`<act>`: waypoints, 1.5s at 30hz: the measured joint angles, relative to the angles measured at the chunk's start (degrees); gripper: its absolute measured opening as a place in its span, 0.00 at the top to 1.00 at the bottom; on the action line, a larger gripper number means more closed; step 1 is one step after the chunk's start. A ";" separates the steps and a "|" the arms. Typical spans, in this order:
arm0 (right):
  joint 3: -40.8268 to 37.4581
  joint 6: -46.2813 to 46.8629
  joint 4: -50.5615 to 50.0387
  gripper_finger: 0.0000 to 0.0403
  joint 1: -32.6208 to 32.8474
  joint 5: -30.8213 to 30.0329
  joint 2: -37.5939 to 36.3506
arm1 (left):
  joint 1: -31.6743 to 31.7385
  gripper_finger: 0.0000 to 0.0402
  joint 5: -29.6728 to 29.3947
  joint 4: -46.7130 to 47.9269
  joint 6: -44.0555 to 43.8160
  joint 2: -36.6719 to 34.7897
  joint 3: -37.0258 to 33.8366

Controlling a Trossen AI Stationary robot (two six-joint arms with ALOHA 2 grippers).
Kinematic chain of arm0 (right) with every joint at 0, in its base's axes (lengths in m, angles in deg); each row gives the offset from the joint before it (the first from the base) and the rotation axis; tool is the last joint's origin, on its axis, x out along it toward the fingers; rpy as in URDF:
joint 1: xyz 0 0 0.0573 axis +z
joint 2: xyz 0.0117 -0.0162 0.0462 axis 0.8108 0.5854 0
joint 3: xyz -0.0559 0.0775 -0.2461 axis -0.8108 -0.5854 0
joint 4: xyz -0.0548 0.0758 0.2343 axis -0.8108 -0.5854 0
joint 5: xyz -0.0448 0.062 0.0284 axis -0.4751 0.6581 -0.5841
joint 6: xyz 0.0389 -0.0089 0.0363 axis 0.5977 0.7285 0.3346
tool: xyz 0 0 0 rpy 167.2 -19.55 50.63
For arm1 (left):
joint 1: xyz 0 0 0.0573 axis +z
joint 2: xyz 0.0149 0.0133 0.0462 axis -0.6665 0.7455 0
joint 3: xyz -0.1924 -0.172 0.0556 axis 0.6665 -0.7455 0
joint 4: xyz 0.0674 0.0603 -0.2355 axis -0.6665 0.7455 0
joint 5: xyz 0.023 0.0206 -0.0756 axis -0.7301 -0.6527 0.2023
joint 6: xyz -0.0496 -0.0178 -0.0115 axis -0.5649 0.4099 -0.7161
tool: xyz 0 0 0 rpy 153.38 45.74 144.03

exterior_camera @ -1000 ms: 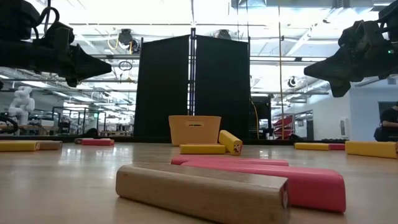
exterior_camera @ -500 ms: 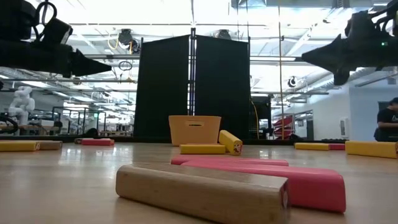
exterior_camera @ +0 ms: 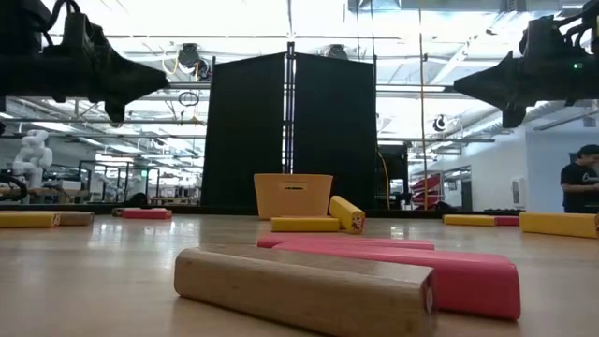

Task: Sort blocks
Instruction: Put the yellow block into the yellow bin

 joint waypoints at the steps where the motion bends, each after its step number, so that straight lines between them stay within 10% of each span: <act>1: 0.36 -0.26 -0.45 0.98 0.02 0.00 0.28 | -0.04 0.82 0.00 -0.41 -0.46 0.00 0.00; 13: 14.76 -0.39 -20.21 0.79 -0.27 -0.38 10.57 | -0.27 0.82 3.22 2.37 -8.38 2.13 1.32; 22: 30.05 9.64 -43.99 0.73 -4.40 0.29 29.45 | -4.47 0.82 -0.41 13.55 -2.80 20.51 15.04; 36: 42.80 0.50 -59.66 0.67 -20.72 19.67 56.34 | -7.66 0.82 -2.18 40.61 5.71 43.68 39.28; 45: 42.80 -0.37 -59.24 0.59 -28.22 21.84 65.01 | -7.63 0.81 -2.19 27.23 5.08 45.17 34.98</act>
